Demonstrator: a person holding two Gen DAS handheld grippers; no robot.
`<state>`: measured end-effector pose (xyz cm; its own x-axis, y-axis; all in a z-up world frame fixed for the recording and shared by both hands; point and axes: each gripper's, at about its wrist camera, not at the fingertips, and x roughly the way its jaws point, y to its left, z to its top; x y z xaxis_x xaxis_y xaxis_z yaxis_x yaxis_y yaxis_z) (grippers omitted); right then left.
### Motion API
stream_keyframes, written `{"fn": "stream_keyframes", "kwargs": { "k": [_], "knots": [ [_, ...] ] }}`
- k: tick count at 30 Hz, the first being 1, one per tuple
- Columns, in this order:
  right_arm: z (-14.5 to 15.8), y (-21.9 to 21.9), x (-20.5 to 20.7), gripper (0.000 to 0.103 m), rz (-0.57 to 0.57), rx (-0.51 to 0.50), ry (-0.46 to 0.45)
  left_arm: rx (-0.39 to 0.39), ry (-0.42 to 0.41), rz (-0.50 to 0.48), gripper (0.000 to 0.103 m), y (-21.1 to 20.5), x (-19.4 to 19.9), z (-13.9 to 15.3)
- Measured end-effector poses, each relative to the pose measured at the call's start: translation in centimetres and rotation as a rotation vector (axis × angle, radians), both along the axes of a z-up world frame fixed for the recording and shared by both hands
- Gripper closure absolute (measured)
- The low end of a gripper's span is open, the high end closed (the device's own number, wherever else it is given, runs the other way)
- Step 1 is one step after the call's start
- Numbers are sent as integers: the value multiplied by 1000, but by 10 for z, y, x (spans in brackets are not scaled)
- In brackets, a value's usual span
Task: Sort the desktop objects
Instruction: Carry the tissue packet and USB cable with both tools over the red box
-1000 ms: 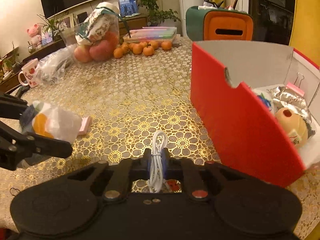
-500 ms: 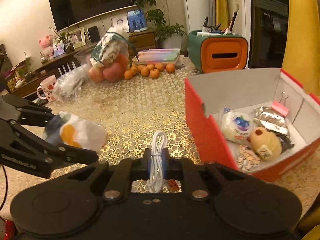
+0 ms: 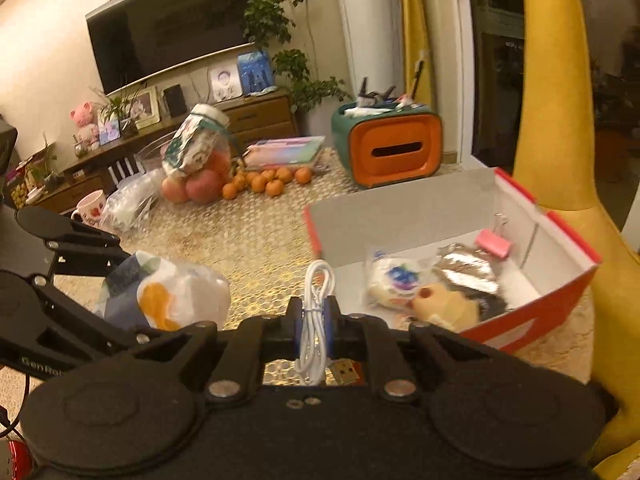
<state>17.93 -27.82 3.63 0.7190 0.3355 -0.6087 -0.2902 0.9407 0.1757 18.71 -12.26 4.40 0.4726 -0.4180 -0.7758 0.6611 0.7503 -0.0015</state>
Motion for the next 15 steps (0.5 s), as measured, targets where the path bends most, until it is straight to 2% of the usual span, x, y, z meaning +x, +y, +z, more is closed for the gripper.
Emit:
{"fn": "stream_keyframes", "kwargs": {
  "k": [9, 15],
  "knots": [
    [5, -49, 18, 93, -74, 22, -11, 31, -17, -77, 49, -60, 18, 10],
    [1, -76, 42, 93, -124, 36, -13, 44, -33, -86, 49, -90, 42, 9]
  ]
}}
